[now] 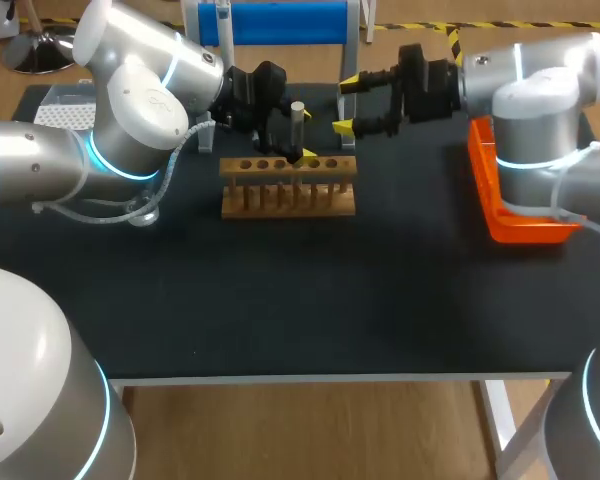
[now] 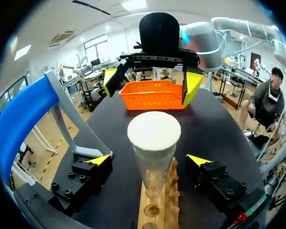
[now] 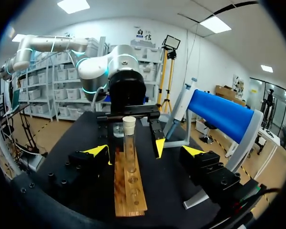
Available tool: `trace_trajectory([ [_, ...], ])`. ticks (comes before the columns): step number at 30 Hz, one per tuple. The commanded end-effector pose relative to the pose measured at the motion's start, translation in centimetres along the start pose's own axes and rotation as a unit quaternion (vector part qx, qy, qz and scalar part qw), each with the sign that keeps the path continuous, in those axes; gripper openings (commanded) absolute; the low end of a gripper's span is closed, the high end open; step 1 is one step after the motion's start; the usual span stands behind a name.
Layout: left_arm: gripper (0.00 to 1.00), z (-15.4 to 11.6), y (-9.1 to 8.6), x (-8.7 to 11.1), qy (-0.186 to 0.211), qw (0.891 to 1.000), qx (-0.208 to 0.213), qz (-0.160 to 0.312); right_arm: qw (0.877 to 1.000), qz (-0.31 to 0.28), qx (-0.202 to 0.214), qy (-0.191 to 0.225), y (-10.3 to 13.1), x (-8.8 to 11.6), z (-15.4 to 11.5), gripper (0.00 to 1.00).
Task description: Invert the test tube, pick up the pipette, mount the tip to pipette, aspirate from beaker and dispense into the tube, eject the tip, return the pipette, and cap with the stopper.
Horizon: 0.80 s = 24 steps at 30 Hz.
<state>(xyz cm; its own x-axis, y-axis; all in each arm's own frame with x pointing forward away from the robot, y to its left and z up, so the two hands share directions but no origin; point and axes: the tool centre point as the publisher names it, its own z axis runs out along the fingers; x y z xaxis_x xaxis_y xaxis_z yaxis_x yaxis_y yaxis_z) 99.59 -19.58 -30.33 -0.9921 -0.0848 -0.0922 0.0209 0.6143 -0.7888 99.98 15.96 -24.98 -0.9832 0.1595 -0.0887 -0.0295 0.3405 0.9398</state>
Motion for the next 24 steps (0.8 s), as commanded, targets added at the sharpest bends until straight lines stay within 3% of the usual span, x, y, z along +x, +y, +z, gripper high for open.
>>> trace_trajectory([
  [1,1.0,-0.1,0.0,0.0,0.0,1.0,-0.001,0.0,1.0,0.001,0.011,0.001,0.3,0.0,-0.1,1.0],
  [11,1.0,-1.0,0.4,0.2,-0.019,1.0,-0.008,-0.011,1.0,0.001,0.011,0.001,0.3,0.0,-0.1,1.0],
  [24,1.0,-5.6,2.1,1.6,-0.082,0.996,-0.024,-0.035,1.0,0.001,0.011,0.001,0.3,0.0,-0.1,1.0],
])
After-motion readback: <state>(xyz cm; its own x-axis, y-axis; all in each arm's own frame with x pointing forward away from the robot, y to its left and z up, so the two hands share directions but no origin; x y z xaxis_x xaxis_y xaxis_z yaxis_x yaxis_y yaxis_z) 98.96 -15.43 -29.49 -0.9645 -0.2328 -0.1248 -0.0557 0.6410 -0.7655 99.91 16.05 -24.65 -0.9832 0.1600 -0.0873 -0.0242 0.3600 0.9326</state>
